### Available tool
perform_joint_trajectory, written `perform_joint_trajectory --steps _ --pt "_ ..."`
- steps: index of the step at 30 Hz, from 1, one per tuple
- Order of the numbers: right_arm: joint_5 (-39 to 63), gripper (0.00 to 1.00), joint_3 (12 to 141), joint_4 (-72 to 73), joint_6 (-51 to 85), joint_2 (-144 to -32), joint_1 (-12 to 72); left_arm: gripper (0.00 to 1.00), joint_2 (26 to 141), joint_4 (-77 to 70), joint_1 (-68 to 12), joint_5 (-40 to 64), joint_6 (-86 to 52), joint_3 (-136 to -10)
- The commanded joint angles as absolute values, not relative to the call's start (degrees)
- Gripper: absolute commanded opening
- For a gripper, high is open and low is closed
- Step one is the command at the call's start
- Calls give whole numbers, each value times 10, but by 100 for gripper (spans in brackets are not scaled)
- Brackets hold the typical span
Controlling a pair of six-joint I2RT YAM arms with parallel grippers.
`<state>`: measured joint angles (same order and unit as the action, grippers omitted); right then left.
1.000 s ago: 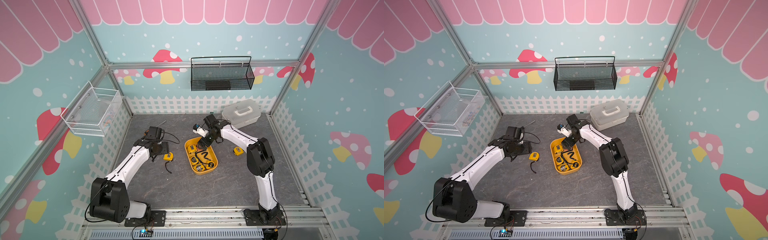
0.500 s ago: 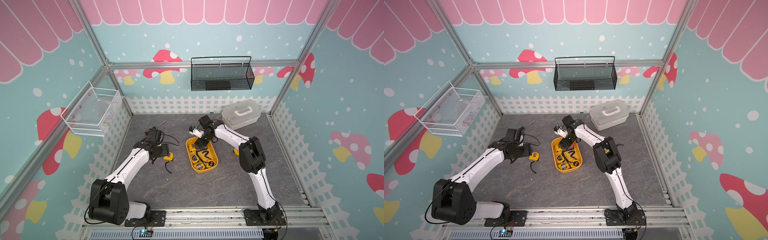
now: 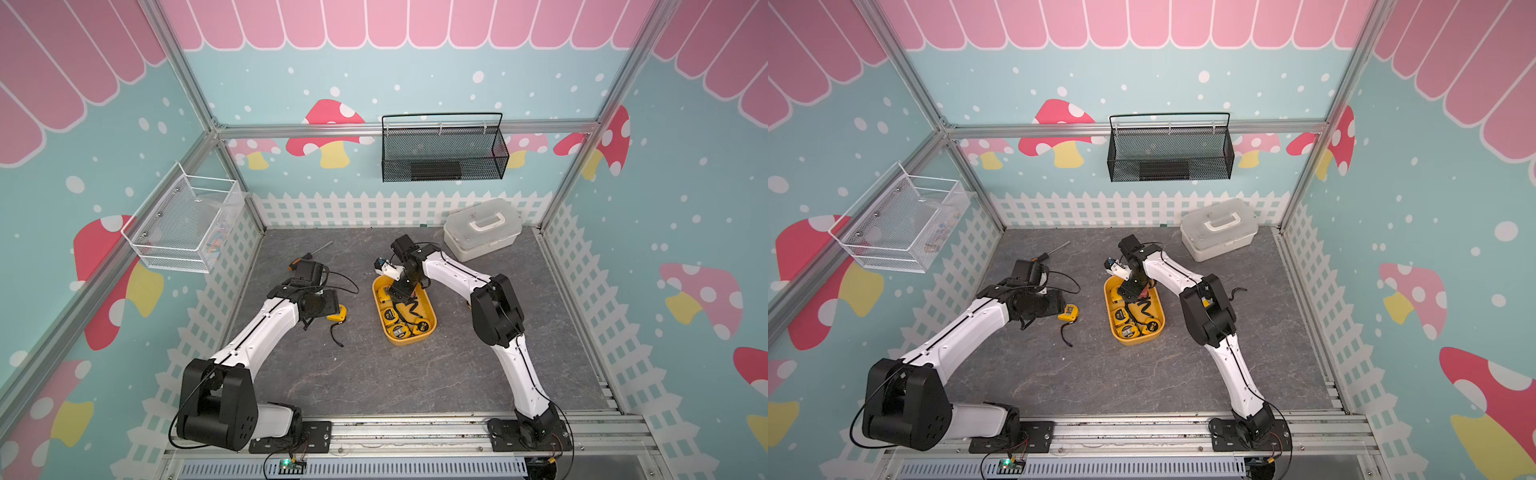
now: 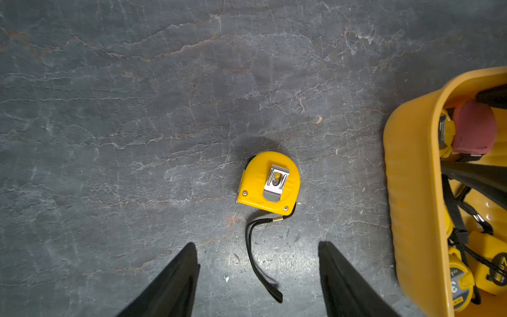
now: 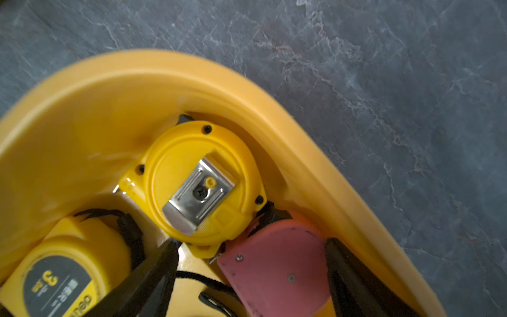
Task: Take the tape measure out of the storage box
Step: Pick up the tape measure from the storage box.
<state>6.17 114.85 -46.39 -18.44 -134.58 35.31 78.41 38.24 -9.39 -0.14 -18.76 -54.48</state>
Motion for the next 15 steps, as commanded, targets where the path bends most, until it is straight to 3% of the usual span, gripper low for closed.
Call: perform_joint_trajectory --steps 1,15 --pt "59 83 1133 -500 -198 -1352 350 70 777 372 -90 5 -198 -537" --pt "109 82 1065 -506 -194 -1286 350 70 780 369 -90 9 -197 -534"
